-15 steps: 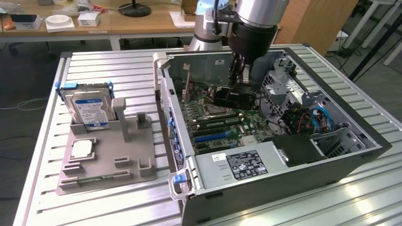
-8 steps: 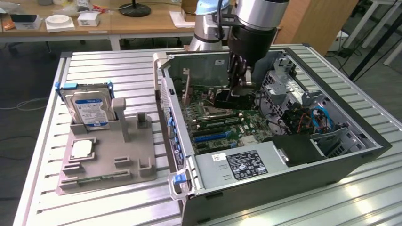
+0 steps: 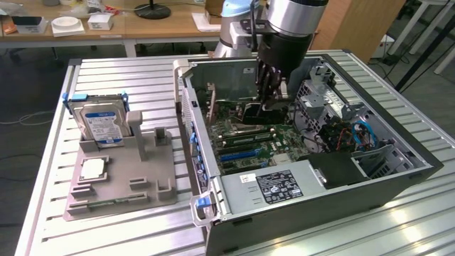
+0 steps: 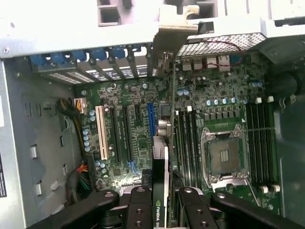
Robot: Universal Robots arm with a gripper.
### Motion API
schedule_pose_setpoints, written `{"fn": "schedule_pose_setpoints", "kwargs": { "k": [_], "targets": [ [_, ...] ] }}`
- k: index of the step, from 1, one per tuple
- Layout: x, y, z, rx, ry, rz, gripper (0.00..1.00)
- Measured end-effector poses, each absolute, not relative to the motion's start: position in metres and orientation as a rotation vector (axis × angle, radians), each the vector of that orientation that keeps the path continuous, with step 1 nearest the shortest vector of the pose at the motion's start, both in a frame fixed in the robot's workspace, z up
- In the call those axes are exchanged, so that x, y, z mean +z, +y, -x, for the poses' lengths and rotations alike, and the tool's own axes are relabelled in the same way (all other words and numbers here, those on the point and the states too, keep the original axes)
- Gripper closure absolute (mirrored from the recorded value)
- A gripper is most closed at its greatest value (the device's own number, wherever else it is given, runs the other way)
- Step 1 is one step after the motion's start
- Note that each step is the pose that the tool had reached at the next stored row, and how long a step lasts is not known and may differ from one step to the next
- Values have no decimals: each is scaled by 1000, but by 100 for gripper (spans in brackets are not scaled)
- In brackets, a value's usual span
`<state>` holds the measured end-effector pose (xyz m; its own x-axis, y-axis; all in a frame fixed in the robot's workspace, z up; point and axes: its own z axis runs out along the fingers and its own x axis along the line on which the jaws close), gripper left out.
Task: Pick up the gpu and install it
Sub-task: 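Insert the gpu into the slot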
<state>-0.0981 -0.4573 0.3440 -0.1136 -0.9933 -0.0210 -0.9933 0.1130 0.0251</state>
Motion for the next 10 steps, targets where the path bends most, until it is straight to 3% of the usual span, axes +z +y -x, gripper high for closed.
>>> {"fn": "schedule_pose_setpoints", "kwargs": {
  "k": [10],
  "targets": [
    [337,-457,96,-51,-2221,-2218,74]
  ]
}}
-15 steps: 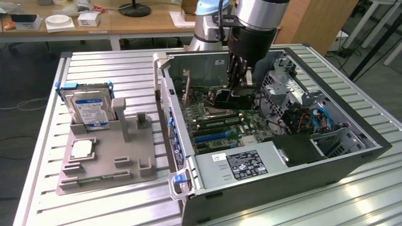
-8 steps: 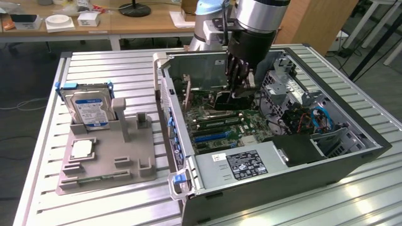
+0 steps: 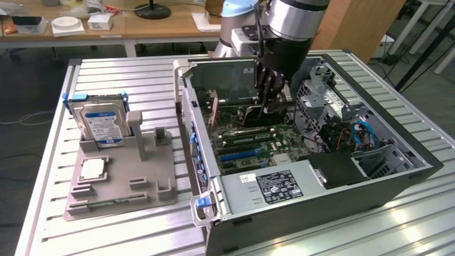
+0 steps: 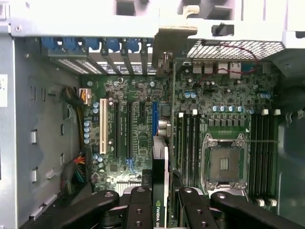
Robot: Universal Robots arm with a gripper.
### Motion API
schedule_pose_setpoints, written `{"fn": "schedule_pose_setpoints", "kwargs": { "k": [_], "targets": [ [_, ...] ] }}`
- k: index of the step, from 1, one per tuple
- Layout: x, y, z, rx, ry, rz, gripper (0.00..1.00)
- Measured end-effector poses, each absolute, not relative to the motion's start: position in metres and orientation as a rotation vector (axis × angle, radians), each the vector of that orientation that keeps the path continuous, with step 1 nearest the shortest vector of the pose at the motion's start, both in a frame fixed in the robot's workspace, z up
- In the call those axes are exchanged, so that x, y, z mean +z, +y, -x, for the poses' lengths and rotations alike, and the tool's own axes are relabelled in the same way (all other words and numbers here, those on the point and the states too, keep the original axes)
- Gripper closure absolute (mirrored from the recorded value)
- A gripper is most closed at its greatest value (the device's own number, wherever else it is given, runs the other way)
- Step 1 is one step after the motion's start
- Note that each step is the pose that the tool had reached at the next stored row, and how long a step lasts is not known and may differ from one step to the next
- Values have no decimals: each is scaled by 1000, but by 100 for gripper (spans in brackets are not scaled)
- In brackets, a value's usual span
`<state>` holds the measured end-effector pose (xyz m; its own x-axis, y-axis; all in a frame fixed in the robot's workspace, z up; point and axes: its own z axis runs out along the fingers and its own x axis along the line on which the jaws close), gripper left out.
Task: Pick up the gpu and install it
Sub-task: 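Insert the gpu into the slot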
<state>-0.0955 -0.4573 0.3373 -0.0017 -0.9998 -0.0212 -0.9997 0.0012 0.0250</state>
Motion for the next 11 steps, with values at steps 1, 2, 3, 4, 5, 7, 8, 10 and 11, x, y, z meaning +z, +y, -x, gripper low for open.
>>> {"fn": "schedule_pose_setpoints", "kwargs": {
  "k": [1,2,3,4,5,7,8,10,11],
  "targets": [
    [336,-457,95,-51,-2213,-2225,74],
    [334,-457,95,-51,-2205,-2232,74],
    [333,-457,95,-51,-2201,-2237,74],
    [332,-458,95,-51,-2197,-2240,74],
    [330,-458,95,-51,-2194,-2244,74],
    [327,-458,95,-51,-2187,-2250,74],
    [325,-458,95,-51,-2187,-2250,74],
    [321,-458,95,-51,-2189,-2248,74],
    [320,-458,96,-51,-2193,-2245,74]
  ]
}}
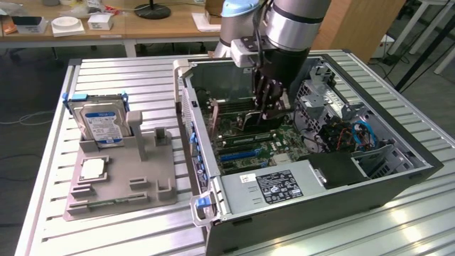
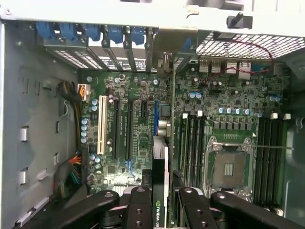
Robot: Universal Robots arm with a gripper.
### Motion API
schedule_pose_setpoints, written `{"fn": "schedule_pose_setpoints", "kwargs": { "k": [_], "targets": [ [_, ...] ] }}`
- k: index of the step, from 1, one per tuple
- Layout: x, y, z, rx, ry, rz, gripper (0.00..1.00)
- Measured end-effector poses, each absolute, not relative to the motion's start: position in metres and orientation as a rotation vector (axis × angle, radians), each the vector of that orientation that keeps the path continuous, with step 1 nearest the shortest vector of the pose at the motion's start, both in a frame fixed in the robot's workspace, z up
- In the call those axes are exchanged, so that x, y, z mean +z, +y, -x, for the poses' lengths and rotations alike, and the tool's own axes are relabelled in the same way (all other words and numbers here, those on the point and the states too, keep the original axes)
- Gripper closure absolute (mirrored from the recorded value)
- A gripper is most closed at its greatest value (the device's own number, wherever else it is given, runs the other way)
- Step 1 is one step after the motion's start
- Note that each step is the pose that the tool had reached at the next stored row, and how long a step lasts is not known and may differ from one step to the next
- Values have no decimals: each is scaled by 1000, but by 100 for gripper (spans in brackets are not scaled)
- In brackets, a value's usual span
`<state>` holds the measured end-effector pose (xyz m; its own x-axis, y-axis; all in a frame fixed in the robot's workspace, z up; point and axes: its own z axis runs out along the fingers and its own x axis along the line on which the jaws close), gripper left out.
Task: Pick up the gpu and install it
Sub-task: 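Insert the gpu into the slot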
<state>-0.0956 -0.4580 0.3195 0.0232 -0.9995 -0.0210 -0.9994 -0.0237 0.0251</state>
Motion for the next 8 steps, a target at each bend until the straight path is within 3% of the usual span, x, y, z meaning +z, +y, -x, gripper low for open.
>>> {"fn": "schedule_pose_setpoints", "kwargs": {
  "k": [8],
  "targets": [
    [305,-458,99,-48,-2201,-2237,74]
  ]
}}
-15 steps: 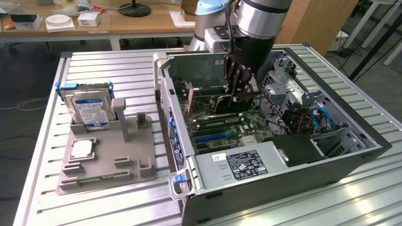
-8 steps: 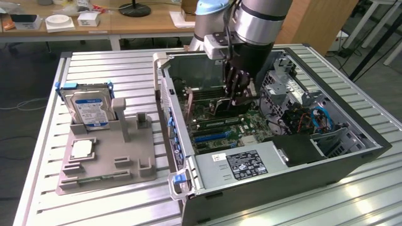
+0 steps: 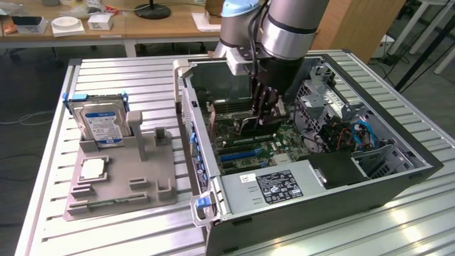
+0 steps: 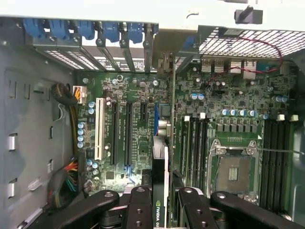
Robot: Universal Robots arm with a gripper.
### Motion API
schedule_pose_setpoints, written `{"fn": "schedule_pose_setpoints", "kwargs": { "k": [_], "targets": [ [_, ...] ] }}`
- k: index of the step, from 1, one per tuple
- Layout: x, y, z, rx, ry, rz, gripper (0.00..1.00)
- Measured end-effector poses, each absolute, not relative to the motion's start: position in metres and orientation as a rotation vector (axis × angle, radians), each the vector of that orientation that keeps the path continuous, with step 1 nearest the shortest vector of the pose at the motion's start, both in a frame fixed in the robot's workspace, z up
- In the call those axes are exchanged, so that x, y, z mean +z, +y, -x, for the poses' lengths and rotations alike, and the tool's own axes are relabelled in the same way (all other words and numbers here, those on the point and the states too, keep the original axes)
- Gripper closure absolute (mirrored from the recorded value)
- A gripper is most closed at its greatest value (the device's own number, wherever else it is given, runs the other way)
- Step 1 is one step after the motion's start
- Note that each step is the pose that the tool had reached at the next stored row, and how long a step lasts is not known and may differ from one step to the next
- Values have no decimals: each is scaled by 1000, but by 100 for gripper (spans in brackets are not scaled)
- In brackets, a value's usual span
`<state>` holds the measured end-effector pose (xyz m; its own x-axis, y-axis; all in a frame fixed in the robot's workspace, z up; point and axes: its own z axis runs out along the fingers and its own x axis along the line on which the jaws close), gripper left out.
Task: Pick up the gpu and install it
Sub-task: 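Insert the gpu into the slot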
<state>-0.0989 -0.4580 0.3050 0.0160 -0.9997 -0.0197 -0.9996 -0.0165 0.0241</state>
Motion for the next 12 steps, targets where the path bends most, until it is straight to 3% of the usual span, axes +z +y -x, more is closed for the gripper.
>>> {"fn": "schedule_pose_setpoints", "kwargs": {
  "k": [12],
  "targets": [
    [285,-459,105,-36,-2199,-2227,74]
  ]
}}
